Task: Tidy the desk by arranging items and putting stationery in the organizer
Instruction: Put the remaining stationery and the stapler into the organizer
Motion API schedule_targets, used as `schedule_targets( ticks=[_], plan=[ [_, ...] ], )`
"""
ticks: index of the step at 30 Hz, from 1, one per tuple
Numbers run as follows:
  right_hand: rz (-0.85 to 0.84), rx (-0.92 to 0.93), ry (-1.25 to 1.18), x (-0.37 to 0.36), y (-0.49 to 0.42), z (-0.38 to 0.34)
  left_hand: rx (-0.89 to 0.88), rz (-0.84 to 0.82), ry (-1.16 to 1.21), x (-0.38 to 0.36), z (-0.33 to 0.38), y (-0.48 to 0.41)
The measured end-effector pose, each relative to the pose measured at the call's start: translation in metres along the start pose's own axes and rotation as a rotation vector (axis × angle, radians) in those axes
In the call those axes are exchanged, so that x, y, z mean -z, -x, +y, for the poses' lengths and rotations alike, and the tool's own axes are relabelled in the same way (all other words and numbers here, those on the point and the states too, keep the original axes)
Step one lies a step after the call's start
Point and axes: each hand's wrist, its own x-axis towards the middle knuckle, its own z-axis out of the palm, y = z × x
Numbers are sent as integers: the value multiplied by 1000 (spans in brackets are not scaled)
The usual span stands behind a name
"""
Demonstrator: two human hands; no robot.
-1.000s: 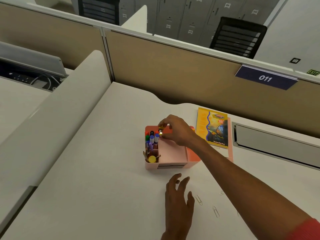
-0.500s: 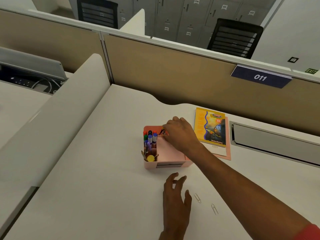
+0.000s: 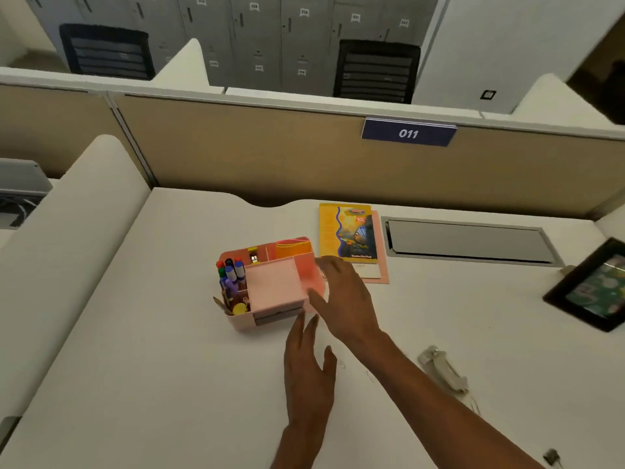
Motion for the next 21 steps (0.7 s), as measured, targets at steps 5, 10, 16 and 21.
schedule_targets(
  ticks=[5, 10, 16, 21],
  plan=[
    [58, -165, -28, 8, 66, 54, -122, -56, 16, -25, 15, 16],
    [117, -339, -43, 24, 129, 116, -228, -182, -32, -59, 33, 46],
    [167, -485, 15, 33, 178, 183, -279, -327, -83, -99, 50, 74],
    [106, -547, 42, 27, 190, 214, -181, -407, 55, -119, 71, 87]
  ],
)
